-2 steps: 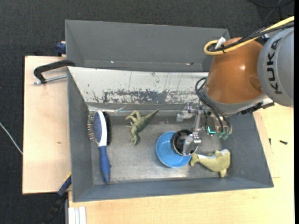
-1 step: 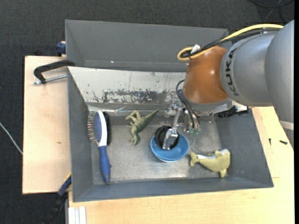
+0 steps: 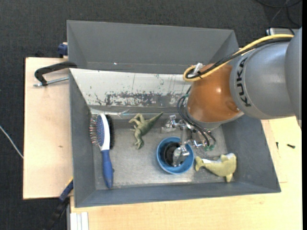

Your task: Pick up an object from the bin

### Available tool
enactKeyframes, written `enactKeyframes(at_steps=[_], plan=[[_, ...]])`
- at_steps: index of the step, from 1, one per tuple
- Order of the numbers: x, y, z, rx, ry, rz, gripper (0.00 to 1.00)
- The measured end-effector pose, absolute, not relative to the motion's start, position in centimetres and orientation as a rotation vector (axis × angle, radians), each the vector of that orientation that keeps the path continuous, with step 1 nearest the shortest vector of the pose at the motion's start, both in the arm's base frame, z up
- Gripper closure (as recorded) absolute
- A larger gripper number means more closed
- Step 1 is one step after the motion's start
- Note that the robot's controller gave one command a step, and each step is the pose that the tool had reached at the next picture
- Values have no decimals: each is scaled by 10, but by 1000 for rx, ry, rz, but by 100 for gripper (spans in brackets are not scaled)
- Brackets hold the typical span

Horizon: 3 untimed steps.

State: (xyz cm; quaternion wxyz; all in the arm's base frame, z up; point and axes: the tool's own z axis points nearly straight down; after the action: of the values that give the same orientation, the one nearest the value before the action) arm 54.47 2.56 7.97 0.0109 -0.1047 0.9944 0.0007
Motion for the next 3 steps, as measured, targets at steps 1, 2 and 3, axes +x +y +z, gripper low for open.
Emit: enactKeyframes(at_steps=[1,2,3], plan=[[548,27,82,-326,3113,2,0],[543,17,79,26,3134,0,0],[545,18,82,26,3136,1,0]])
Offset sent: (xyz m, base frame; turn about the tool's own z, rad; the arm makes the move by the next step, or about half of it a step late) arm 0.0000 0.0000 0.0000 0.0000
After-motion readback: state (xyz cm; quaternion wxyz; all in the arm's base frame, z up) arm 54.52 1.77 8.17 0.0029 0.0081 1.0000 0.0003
